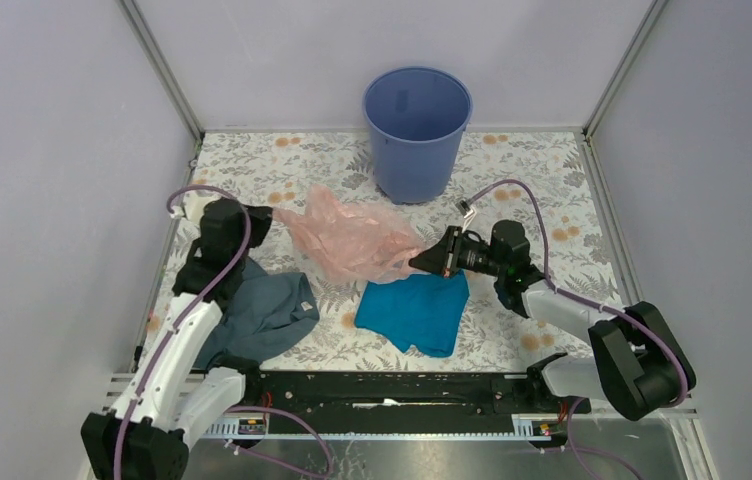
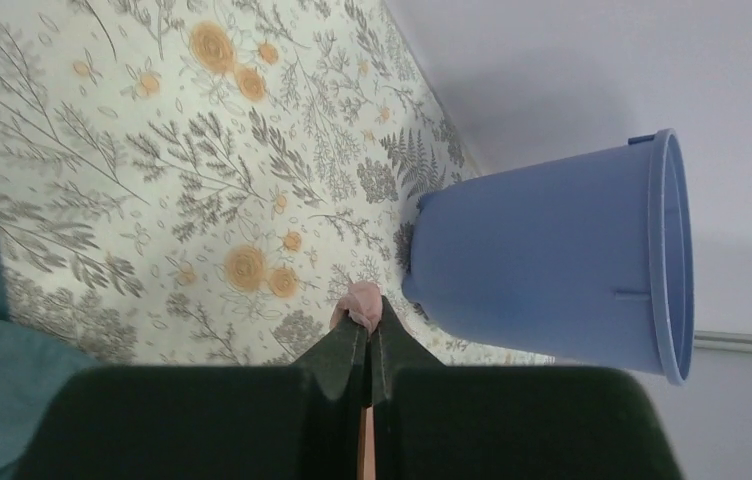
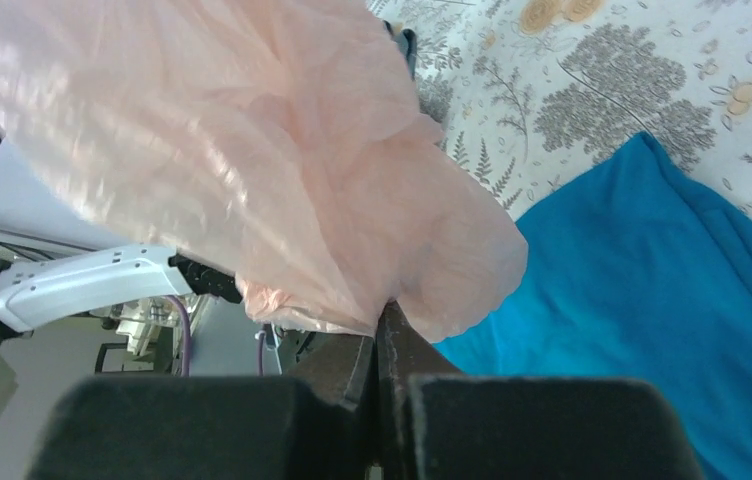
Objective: Put the trash bags into the trash bin
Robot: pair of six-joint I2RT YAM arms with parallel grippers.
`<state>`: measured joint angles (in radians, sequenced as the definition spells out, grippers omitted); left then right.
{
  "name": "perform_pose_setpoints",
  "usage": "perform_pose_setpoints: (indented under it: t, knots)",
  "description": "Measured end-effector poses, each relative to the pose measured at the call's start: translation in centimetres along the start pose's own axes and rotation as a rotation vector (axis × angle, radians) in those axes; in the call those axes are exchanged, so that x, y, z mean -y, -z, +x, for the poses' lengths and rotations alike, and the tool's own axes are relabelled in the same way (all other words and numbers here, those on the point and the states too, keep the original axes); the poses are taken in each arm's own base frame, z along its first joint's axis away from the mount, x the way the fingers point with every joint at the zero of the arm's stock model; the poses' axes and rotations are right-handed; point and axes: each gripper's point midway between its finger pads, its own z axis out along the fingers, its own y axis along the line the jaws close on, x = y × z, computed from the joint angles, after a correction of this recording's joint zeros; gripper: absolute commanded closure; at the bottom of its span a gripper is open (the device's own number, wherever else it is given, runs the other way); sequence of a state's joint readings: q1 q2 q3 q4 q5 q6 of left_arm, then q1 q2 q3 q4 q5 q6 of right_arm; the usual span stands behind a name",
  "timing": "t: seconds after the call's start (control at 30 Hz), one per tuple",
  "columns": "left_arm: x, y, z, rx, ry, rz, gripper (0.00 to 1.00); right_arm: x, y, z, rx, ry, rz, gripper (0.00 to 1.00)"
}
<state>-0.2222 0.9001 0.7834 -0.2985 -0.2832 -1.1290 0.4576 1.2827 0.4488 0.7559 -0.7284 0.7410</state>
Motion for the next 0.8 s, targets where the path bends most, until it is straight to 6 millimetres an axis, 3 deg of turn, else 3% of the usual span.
perform_pose_setpoints:
  t: [0.13,0.3,0.4,0.57,0.8]
  knots:
    - [-0.6,1.0,-1.1,-0.022,-0.096,0.03,1.0,1.4,1.1,0.0,-0.031,-0.032,0.035,1.0]
    - [-2.3,1.4,0.5,-0.136,-0.241,-0.002,1.0,2.3,2.4,0.7,-0.071,-0.067,0.094,1.0]
    - [-2.7,1.8,1.2,-0.189,-0.298,0.013,1.0,2.8,2.7,0.9,-0.096,-0.077,0.139,0.95]
    - [-2.7,2.2,2.4,-0.266,-0.362,0.062,1.0,4.2,2.6,-0.1,-0.121,-0.091,0.245,0.78]
    - [-3.8,-0.2,4.8,-0.376,-0.325,0.033,1.0,7.6,0.5,-5.0,-0.146,-0.027,0.42,0.34]
